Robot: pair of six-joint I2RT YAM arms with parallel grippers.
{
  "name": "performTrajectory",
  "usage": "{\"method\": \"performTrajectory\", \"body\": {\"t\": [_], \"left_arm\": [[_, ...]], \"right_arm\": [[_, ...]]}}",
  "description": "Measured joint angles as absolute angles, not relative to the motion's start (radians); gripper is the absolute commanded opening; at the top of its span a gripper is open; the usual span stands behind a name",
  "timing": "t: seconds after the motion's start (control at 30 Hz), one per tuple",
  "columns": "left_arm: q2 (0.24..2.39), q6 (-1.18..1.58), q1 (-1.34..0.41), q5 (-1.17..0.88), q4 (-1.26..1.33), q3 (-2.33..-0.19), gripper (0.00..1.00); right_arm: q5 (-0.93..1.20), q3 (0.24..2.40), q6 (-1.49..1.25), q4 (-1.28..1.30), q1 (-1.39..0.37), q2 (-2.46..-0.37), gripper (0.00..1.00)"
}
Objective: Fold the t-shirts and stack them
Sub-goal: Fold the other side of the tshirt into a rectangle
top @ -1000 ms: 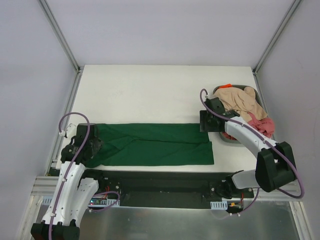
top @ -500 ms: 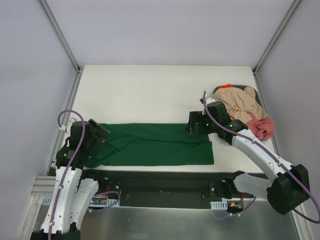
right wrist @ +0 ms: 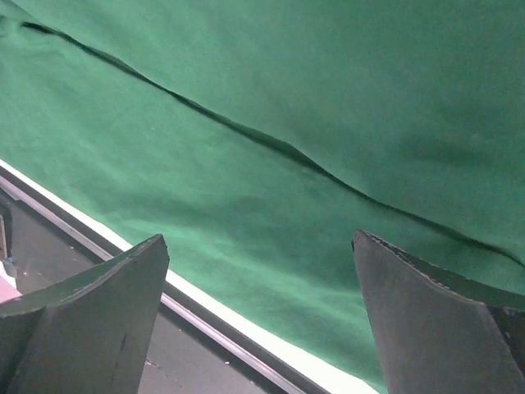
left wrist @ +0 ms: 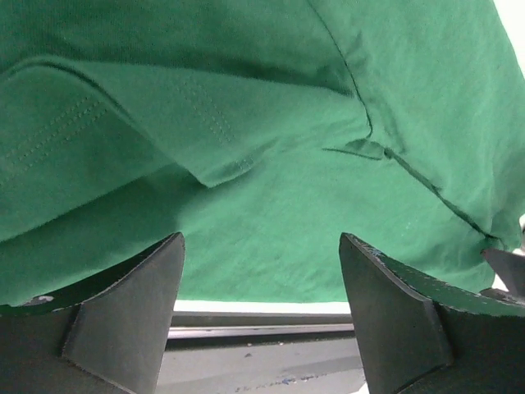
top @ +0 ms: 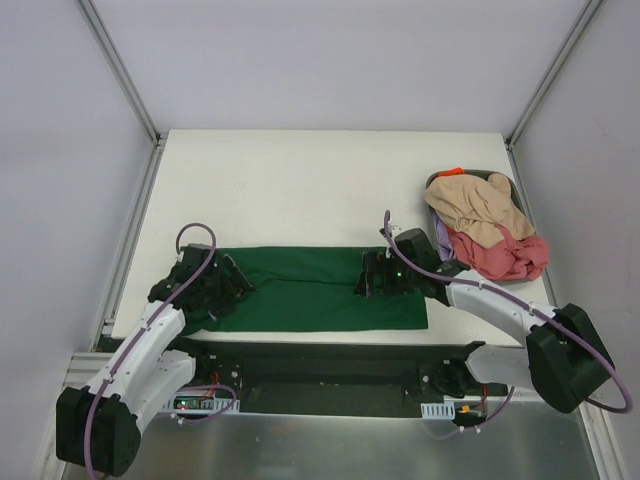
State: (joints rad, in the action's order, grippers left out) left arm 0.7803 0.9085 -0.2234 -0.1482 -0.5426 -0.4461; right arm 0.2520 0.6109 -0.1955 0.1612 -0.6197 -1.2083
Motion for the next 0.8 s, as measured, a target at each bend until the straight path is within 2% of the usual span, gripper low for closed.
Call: {"method": "performTrajectory", "body": {"t": [0.3,0.37,0.53,0.63,0.8], "left_arm": [[0.852,0.915,-0.223,-0.075,-0.472,-0.446,0.53],[0.880,0.913,-0.223,-0.056,-0.459,-0.446,0.44],[0.970,0.903,-0.223,-0.042,-0.426,-0.447,0.31],[1.005,0.902,-0.223,-0.043,-0.412,-0.447,0.28],[1.025,0.902,-0.223,-0.042,-0.386,-0.447,0.28]], "right_arm": [[0.253,0.534,-0.203,0.121,-0.620,-1.234,0.96],[0.253,0.532,-0.202,0.112,-0.620,-1.235,0.96],[0.253,0.530,-0.202,0.099,-0.620,-1.240,0.96],[0.253,0.530,-0.202,0.090,-0.620,-1.245,0.96],[0.253,0.531,-0.202,0.069,-0.620,-1.256,0.96]]}}
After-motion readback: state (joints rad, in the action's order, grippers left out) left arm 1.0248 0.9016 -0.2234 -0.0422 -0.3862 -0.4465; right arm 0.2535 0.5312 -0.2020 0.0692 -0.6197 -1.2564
